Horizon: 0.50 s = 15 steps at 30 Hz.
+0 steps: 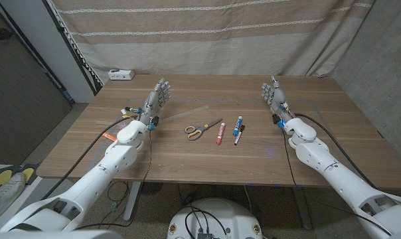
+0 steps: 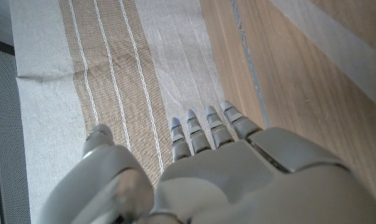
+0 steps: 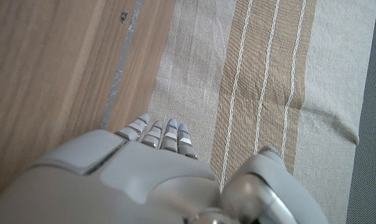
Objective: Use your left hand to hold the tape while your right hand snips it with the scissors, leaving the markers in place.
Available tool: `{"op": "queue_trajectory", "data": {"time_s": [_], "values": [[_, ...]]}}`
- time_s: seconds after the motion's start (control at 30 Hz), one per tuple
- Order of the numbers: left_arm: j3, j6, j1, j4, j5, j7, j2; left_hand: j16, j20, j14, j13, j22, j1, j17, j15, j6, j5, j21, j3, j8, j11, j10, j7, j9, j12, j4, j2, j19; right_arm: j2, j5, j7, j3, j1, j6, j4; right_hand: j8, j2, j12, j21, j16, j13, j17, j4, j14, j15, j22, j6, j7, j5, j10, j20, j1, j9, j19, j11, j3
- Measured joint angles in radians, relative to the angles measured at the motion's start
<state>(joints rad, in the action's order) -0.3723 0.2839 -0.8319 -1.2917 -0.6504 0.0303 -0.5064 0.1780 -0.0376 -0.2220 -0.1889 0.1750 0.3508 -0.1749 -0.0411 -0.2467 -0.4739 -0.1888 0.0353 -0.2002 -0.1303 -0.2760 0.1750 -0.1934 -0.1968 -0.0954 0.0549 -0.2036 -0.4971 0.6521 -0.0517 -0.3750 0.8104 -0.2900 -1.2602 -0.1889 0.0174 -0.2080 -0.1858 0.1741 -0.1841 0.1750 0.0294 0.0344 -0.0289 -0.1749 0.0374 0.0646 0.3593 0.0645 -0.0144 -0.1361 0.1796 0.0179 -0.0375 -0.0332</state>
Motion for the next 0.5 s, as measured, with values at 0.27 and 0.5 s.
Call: {"op": "queue_trajectory", "data": {"time_s": [0.27, 0.5], "values": [[-0.002, -0.001, 0.005, 0.006, 0.000, 0.004, 0.002, 0.000, 0.000, 0.000, 0.000, 0.000, 0.002, 0.000, 0.000, 0.000, 0.000, -0.004, 0.000, 0.000, 0.000, 0.000, 0.000, 0.000, 0.000, 0.000, 0.002, 0.000, 0.003, 0.003, -0.006, -0.002, -0.012, 0.006, 0.015, 0.000, 0.000, 0.000, 0.000, 0.000, 0.000, 0.000, 0.000, 0.000, 0.000, 0.000, 0.000, 0.000, 0.000, 0.000, 0.000, 0.000, 0.000, 0.000, 0.000, 0.000], [-0.002, -0.001, 0.005, 0.007, 0.000, 0.008, 0.002, 0.000, 0.000, 0.000, 0.000, 0.000, 0.002, 0.000, 0.000, -0.002, 0.000, -0.004, 0.000, 0.000, 0.000, 0.000, -0.002, 0.000, 0.000, 0.000, 0.002, 0.000, 0.003, 0.003, -0.006, -0.004, -0.013, 0.013, 0.015, 0.000, 0.000, 0.000, 0.000, 0.000, 0.000, 0.000, 0.000, 0.000, 0.000, 0.000, 0.000, 0.000, 0.000, 0.000, 0.000, 0.000, 0.000, 0.000, 0.000, 0.000]]}}
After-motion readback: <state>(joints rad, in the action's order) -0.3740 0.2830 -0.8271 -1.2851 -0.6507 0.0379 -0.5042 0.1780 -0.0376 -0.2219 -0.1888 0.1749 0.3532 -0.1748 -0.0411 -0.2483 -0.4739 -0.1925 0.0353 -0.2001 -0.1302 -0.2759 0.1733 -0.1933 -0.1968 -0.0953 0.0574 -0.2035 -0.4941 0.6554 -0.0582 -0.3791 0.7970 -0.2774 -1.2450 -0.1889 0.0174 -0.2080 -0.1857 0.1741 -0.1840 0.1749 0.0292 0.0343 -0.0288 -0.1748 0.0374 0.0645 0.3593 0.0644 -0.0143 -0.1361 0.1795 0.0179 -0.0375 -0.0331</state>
